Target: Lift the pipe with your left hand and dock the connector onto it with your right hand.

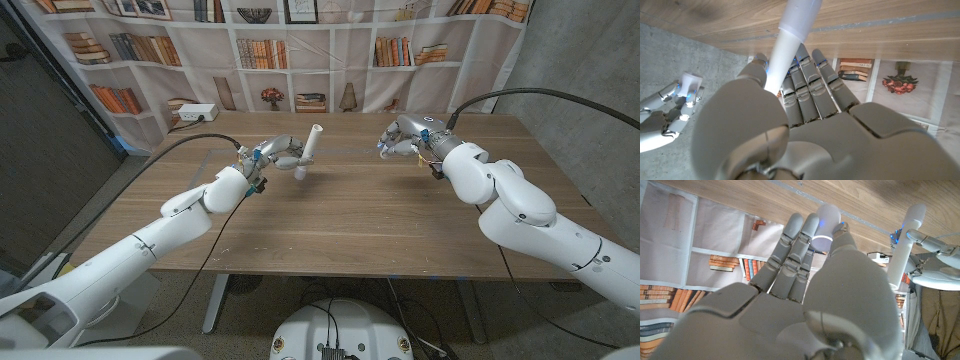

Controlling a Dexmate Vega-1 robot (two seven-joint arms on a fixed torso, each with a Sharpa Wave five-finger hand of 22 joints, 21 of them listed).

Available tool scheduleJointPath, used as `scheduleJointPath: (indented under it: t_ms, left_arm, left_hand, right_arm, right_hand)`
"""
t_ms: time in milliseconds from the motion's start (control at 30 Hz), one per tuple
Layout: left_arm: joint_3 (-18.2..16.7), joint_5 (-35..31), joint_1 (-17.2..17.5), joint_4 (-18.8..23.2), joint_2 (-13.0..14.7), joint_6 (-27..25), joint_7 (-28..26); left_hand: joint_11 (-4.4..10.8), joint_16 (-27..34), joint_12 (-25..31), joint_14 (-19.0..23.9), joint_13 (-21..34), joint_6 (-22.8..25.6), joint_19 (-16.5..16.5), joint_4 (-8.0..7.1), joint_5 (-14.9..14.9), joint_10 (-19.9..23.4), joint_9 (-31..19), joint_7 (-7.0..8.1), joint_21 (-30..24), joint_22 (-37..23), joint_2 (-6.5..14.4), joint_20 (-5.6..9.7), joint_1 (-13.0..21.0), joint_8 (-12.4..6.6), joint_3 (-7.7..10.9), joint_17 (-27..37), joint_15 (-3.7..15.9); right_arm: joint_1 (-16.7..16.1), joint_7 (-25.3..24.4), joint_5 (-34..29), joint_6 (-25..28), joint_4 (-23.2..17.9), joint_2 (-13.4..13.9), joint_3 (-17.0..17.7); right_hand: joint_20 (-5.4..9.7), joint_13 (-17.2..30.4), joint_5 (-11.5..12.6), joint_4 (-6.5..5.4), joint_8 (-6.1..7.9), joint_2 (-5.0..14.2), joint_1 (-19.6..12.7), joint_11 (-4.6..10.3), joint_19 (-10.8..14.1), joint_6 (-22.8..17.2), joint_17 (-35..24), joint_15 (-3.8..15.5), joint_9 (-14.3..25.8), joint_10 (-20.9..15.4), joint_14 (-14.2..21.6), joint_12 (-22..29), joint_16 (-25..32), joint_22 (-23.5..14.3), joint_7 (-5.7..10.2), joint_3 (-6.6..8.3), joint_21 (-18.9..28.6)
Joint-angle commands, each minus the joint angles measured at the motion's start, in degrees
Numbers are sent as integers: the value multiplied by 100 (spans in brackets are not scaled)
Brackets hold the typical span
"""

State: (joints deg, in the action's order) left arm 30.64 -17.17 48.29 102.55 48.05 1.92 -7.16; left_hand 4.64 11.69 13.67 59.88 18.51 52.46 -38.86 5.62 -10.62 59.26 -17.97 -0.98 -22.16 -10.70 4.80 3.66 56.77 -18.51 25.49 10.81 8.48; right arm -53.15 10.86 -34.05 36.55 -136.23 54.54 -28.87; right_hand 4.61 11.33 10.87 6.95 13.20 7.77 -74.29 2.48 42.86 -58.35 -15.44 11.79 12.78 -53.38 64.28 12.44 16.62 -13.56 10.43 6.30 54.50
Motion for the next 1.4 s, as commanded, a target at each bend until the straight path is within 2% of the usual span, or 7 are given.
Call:
scheduleJointPath:
  t_ms: [33, 200, 467, 767, 1233, 1400]
  left_arm:
    - [56, -919, -51, 757, 396, -821, 307]
    - [87, -1167, -127, 887, 471, -932, 473]
    - [173, -1604, -163, 918, 437, -973, 402]
    - [174, -1794, -169, 880, 362, -815, 254]
    - [66, -1736, -35, 995, 255, -756, 156]
    - [88, -1818, -46, 1031, 219, -834, 210]
  left_hand:
    - [18, 45, 25, 47, 35, 352, -73, -184, -26, 38, -40, -381, -40, -13, 406, 195, 387, -38, 220, 20, -34]
    - [40, 54, 29, 60, 55, 353, -80, -188, -23, 40, -65, -378, -44, -13, 409, 192, 389, -47, 226, 29, -18]
    - [58, 67, 33, 78, 88, 349, -107, -196, -18, 40, -97, -375, -56, -13, 408, 190, 390, -54, 235, 40, -2]
    - [65, 71, 41, 79, 123, 347, -114, -208, -14, 48, -131, -367, -60, -12, 399, 198, 382, -61, 237, 48, -4]
    - [75, 82, 46, 94, 181, 357, -111, -230, -10, 48, -188, -359, -61, -12, 387, 212, 368, -76, 240, 58, -2]
    - [66, 81, 47, 89, 201, 345, -103, -234, -9, 48, -207, -361, -59, -12, 383, 203, 367, -74, 244, 60, 3]
  right_arm:
    - [-55, -223, 844, -474, -229, 114, 442]
    - [50, -269, 991, -612, -271, 124, 405]
    - [116, -383, 1403, -911, -220, 94, 487]
    - [121, -642, 2073, -1509, 62, -70, 647]
    - [10, -1317, 2192, -1862, 372, -363, 504]
    - [-24, -1477, 2150, -1853, 370, -430, 463]
  right_hand:
    - [782, 19, 26, -44, -18, 184, -218, 727, 76, -29, -16, 183, 18, -879, 28, 164, 19, 7, -12, 111, 38]
    - [782, 19, 32, -44, -26, 193, -234, 693, 109, -26, -21, 188, 18, -896, 48, 167, 23, 19, -24, 127, 58]
    - [780, 17, 36, -45, -36, 196, -255, 658, 154, -21, -16, 184, 22, -913, 88, 165, 26, 43, -41, 148, 83]
    - [778, 16, 35, -61, -38, 188, -250, 662, 174, -29, -10, 178, 33, -924, 118, 160, 21, 76, -54, 160, 93]
    - [781, 15, 30, -87, -50, 178, -233, 663, 197, -29, -15, 175, 37, -946, 162, 153, 20, 118, -55, 175, 111]
    - [782, 15, 29, -88, -53, 170, -235, 661, 205, -35, -19, 177, 37, -952, 170, 150, 19, 129, -59, 180, 119]
